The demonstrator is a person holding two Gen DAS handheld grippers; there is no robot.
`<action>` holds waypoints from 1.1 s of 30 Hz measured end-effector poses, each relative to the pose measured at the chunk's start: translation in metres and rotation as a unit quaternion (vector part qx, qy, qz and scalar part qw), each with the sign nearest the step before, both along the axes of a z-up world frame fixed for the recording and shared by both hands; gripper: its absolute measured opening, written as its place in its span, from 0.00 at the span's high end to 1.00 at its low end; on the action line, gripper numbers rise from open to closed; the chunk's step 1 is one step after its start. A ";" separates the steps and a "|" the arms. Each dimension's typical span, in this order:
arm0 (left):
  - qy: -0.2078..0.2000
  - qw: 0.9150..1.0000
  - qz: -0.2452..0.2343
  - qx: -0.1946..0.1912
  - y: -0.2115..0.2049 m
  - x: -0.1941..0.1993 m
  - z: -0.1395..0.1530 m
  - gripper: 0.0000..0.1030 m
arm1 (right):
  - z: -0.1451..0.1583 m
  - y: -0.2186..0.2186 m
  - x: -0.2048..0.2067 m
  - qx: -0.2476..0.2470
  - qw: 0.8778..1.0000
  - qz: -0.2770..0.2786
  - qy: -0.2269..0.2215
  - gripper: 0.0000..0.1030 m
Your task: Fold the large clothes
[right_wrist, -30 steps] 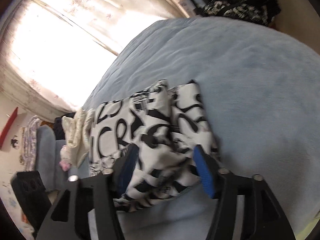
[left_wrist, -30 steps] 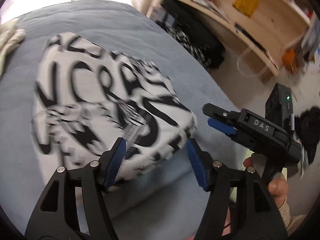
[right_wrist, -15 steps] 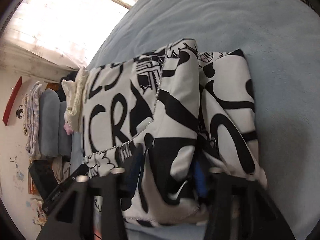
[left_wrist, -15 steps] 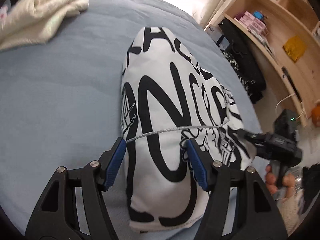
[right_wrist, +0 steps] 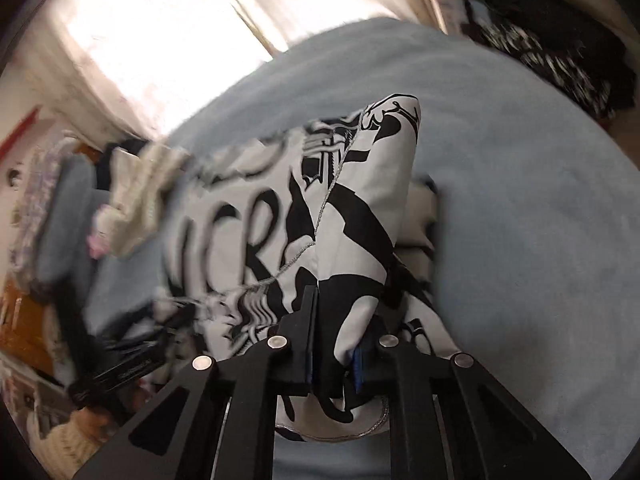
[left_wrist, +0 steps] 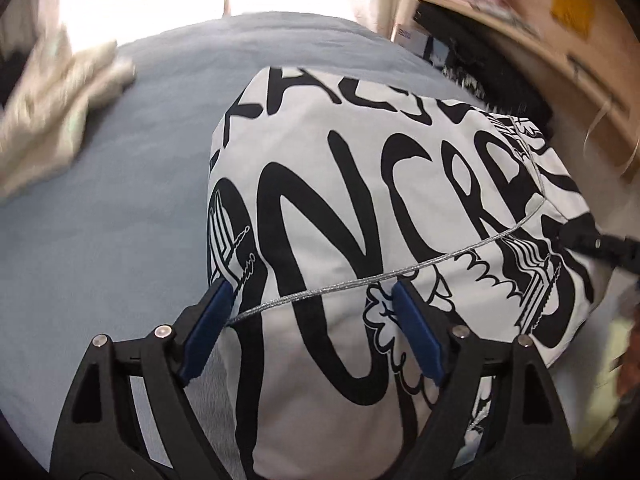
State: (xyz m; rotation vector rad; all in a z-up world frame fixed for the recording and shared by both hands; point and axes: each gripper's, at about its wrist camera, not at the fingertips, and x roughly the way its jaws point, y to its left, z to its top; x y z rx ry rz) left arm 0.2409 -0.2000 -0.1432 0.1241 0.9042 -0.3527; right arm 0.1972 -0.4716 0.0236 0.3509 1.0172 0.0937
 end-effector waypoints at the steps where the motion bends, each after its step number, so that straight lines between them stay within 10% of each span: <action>1: -0.019 0.999 -0.007 0.029 -0.011 -0.005 -0.005 0.18 | -0.018 -0.006 0.004 0.003 1.000 -0.013 0.022 0.88; 4: -0.039 0.997 -0.013 0.068 -0.025 -0.012 -0.022 0.15 | -0.043 -0.015 0.009 0.028 0.998 -0.039 0.041 0.88; 16: 0.026 0.999 -0.008 -0.019 0.014 0.005 -0.019 0.15 | 0.006 0.013 0.029 -0.026 0.997 -0.019 0.075 0.74; 21: 0.042 0.996 0.022 -0.079 0.044 0.026 0.019 0.26 | 0.064 0.018 0.032 -0.060 0.996 -0.037 0.047 0.58; 25: 0.040 0.996 0.038 -0.067 0.042 0.052 0.032 0.62 | 0.098 0.006 0.048 -0.043 0.997 -0.056 -0.002 0.58; 33: -0.025 0.996 0.037 -0.075 -0.005 0.090 0.038 0.68 | 0.079 0.042 0.128 -0.012 0.997 -0.065 -0.033 0.59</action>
